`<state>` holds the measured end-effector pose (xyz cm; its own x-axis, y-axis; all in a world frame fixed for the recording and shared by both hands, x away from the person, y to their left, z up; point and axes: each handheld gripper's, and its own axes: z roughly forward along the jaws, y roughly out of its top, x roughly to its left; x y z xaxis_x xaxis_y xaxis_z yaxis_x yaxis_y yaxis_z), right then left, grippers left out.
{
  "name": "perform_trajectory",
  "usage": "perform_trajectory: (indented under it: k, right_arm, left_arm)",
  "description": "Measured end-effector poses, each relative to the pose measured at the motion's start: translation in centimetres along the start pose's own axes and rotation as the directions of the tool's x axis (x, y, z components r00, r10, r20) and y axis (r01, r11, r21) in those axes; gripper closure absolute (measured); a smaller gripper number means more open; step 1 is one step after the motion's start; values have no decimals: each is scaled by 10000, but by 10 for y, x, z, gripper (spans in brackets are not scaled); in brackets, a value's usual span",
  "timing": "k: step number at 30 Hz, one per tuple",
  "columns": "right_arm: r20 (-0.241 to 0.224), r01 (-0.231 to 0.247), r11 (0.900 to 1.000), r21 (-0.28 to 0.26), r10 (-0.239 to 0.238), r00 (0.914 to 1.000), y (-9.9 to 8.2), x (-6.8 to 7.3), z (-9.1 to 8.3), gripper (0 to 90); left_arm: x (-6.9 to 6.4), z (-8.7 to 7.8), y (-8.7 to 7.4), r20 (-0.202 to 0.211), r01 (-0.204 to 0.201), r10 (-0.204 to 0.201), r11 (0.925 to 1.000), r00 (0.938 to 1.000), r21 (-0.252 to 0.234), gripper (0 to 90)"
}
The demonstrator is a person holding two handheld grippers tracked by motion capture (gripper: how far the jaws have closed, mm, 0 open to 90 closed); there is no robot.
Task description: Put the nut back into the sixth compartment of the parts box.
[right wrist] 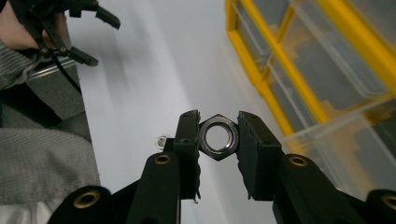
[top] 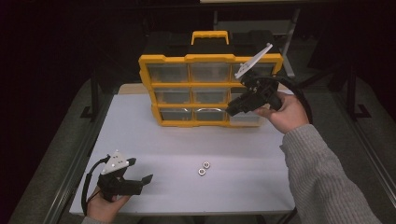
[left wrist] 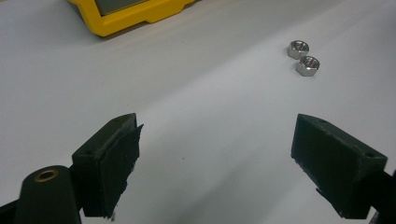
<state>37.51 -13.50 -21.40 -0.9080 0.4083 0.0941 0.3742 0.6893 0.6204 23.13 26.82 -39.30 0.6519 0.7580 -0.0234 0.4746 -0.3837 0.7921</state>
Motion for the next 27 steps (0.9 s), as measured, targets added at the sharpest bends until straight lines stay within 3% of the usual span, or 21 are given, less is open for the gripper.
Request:
perform_trajectory:
  k: [11,17,27]
  right_arm:
    - [573,-839,9964,115,831,9949,-5,-27,-12,692]
    - [936,-1154,9930,267,1124,9892,-12,-41,-8,691]
    - [1119,-1640,9851,512,1576,9811,-28,-59,5,691]
  left_arm:
    - [0,0,0,34,-18,18,10000,10000,7,147]
    - [0,0,0,24,-21,21,10000,10000,-13,147]
    - [0,0,0,157,69,-69,10000,9999,22,147]
